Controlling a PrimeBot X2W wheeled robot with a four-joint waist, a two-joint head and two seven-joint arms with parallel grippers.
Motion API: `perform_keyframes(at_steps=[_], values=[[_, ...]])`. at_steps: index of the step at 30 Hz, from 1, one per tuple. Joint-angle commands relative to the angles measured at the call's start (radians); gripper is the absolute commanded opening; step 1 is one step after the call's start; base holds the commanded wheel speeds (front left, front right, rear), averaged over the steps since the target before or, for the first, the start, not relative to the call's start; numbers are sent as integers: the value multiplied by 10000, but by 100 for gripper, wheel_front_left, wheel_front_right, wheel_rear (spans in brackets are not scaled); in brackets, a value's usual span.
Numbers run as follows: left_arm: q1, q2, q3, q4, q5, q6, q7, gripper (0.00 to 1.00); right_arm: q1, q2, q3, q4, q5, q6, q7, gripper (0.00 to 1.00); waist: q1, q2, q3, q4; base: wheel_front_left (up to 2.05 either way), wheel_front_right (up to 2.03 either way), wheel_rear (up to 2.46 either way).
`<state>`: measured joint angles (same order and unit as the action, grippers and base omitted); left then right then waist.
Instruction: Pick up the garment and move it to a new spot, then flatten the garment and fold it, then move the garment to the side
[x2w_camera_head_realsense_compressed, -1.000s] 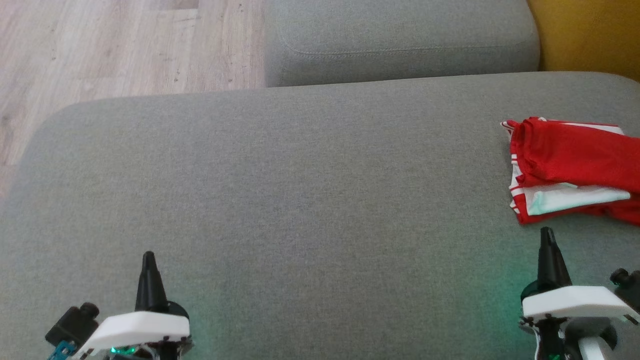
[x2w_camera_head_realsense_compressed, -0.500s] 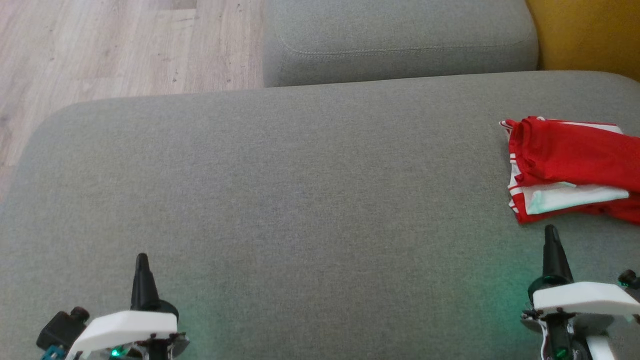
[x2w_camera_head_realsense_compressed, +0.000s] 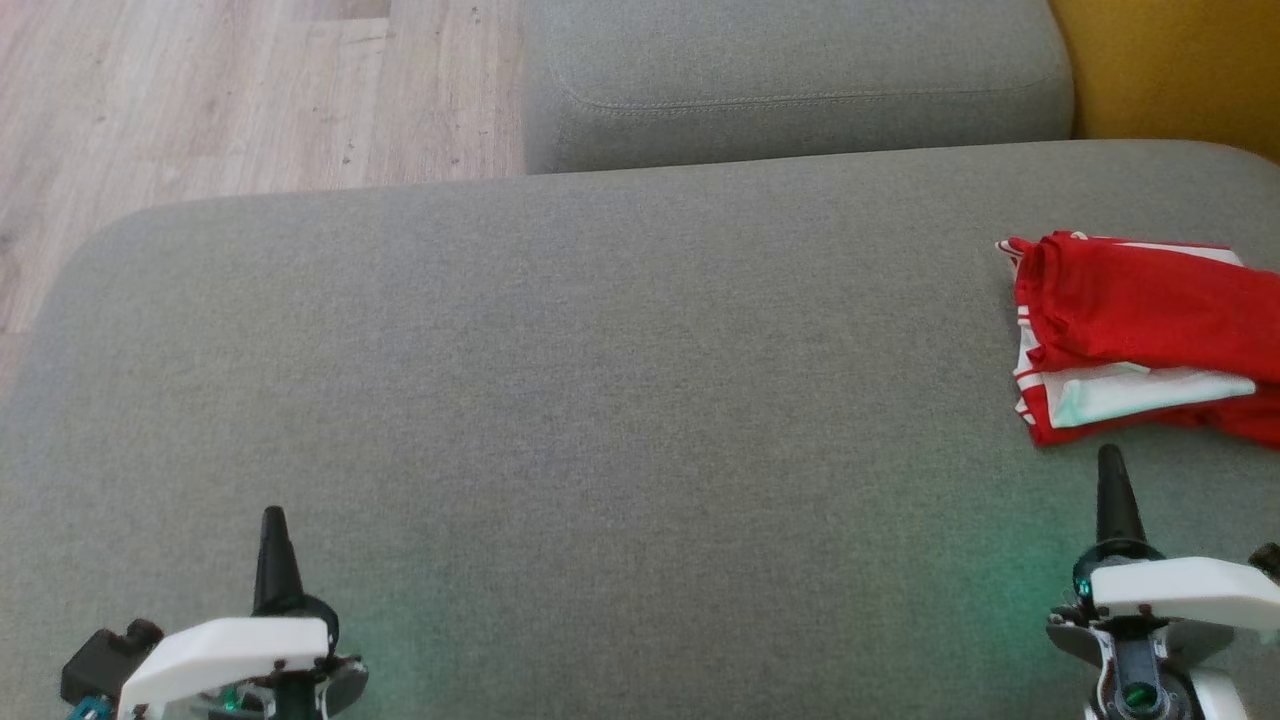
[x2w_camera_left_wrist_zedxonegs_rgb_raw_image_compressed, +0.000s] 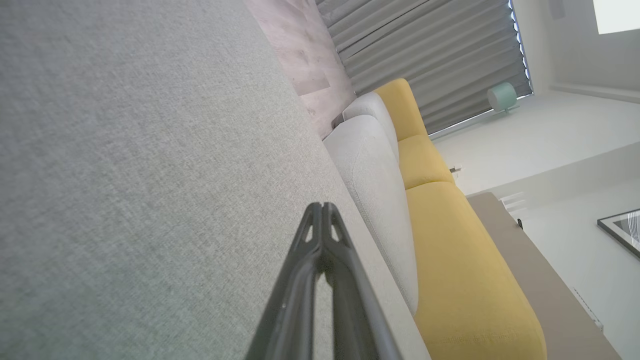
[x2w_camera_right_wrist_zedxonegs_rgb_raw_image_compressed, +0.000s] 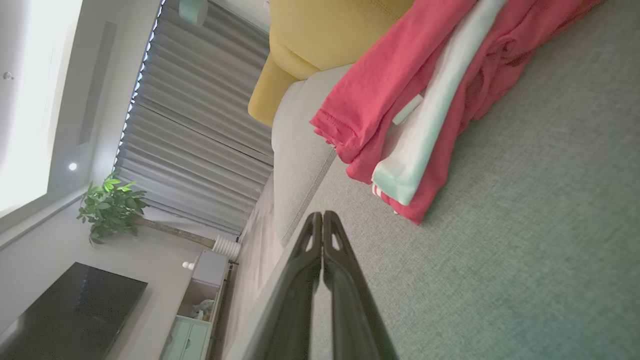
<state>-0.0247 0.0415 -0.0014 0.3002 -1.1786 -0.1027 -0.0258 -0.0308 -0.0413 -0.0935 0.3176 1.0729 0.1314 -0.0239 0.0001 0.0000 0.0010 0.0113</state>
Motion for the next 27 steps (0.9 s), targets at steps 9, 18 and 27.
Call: perform_keyframes(at_steps=[9,18,27], values=[[-625,61,458,-395,-982,-118,322,0,-581,-69,35,-463,1234,-5,324,0,0,0,4,-23,0,0,0],[-671,67,611,-429,-1712,-154,557,0,-623,-73,-18,-521,2142,-6,555,0,-1,0,8,-43,0,0,0],[-723,73,784,-466,-2538,-194,823,0,-670,-78,-77,-587,3167,-6,815,0,-1,0,12,-65,0,0,0]])
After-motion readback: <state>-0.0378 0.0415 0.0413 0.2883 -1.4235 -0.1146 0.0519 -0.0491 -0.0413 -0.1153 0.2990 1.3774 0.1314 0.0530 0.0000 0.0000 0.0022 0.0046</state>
